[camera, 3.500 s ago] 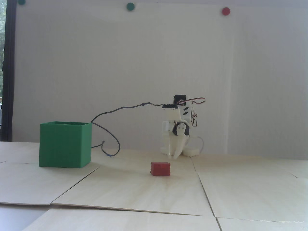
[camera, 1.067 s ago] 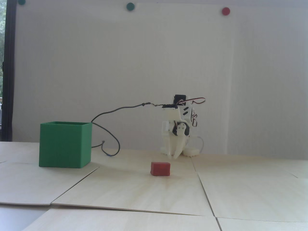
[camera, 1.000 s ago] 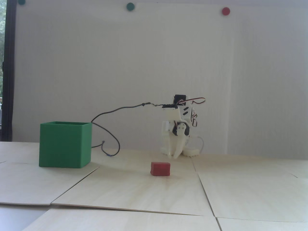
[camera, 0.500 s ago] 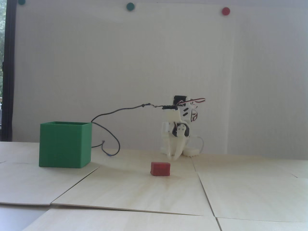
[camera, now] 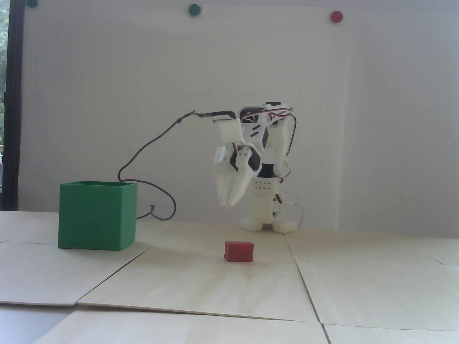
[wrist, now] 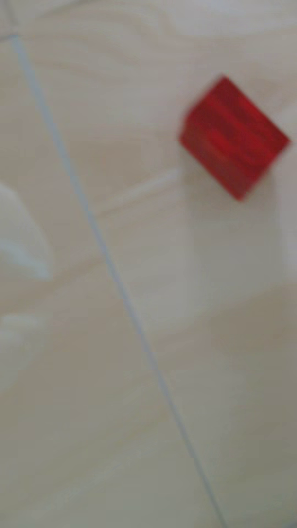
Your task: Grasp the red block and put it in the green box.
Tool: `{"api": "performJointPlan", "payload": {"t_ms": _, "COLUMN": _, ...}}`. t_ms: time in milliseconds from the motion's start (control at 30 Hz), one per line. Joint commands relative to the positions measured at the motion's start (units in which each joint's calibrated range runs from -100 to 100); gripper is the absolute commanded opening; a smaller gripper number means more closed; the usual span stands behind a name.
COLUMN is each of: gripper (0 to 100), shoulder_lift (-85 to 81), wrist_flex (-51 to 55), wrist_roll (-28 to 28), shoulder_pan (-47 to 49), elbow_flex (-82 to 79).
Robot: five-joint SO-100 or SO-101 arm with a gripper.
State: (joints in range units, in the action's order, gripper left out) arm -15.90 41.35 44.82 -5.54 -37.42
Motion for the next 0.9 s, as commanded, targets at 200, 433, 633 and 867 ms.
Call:
{"api": "performJointPlan", "payload": {"t_ms": 200, "gripper": 17, "shoulder_lift": 27.2, "wrist_flex": 19.8, "wrist_roll": 0.2, "shoulder_pan": -0.9, "elbow_flex": 45.2}}
{"api": "performJointPlan", "payload": {"t_ms": 433, "gripper": 18, "shoulder_lift": 35.1, "wrist_flex": 32.7, "wrist_roll": 0.2, "shoulder_pan": 2.3, "elbow_flex": 60.6}}
{"api": "performJointPlan", "payload": {"t_ms": 633, "gripper": 18, "shoulder_lift": 39.2, "wrist_flex": 33.2, "wrist_roll": 0.2, "shoulder_pan": 2.4, "elbow_flex": 66.9}}
{"api": "performJointPlan", "payload": {"t_ms": 867, "gripper": 17, "shoulder_lift": 41.0, "wrist_flex": 29.2, "wrist_roll": 2.4, "shoulder_pan": 2.4, "elbow_flex": 67.0}}
